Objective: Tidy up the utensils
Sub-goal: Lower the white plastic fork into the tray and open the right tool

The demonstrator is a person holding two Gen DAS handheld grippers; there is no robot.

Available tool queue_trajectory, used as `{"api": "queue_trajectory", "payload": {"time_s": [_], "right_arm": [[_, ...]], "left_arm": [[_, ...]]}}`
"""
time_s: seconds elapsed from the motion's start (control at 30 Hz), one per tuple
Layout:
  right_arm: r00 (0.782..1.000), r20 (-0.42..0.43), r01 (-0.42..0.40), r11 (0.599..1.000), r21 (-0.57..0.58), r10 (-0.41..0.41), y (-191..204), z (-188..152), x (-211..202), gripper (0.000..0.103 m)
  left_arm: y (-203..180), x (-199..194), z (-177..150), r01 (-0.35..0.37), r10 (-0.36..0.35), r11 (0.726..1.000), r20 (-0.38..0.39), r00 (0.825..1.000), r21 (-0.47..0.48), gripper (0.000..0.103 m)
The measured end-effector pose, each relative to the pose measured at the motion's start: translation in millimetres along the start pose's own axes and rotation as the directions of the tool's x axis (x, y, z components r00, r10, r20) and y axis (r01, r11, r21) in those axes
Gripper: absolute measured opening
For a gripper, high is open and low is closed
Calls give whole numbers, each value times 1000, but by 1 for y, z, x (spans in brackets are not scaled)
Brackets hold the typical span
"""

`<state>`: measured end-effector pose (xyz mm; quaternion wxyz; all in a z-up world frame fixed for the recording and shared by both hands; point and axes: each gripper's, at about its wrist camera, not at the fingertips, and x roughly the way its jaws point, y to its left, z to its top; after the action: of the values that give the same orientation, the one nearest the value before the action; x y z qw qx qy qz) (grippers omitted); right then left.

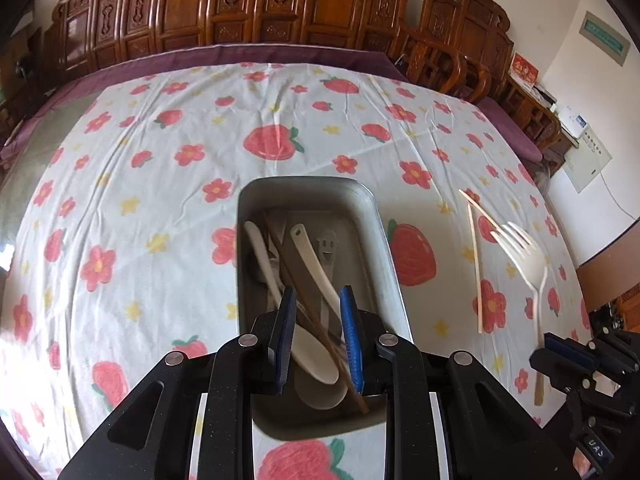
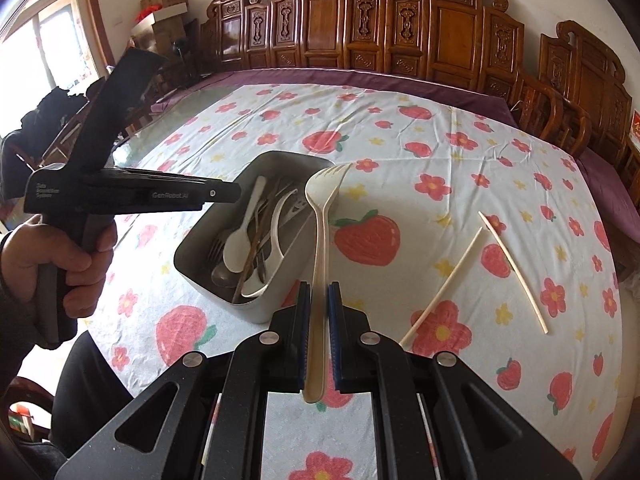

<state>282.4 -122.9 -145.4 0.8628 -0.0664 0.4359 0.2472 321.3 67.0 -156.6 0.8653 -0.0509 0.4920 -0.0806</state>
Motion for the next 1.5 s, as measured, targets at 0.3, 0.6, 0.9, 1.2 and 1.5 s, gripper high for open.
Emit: {"api": "queue_trajectory", "payload": {"time_s": [0.3, 0.6, 0.9, 1.2, 1.5], "right_arm": [[999, -7, -34, 999, -21, 34, 22, 17, 21, 10], [997, -46, -61, 998, -36, 59, 45, 37, 59, 10], [993, -75, -83, 996, 41, 86, 42, 67, 102, 10], [993, -82, -82, 996, 32, 84, 46, 84, 117, 10], [995, -60, -83, 997, 6, 83, 50, 79, 114, 12]], "left_arm": [[20, -39, -17, -40, 39, 999, 67, 997, 7, 30], [47, -71, -36, -85, 83, 996, 109, 991, 9, 34], [64, -82, -43, -98, 98, 995, 123, 988, -10, 34], [62, -84, -43, -94, 95, 996, 133, 987, -8, 34], [54, -87, -42, -96, 94, 995, 144, 985, 4, 35]]}}
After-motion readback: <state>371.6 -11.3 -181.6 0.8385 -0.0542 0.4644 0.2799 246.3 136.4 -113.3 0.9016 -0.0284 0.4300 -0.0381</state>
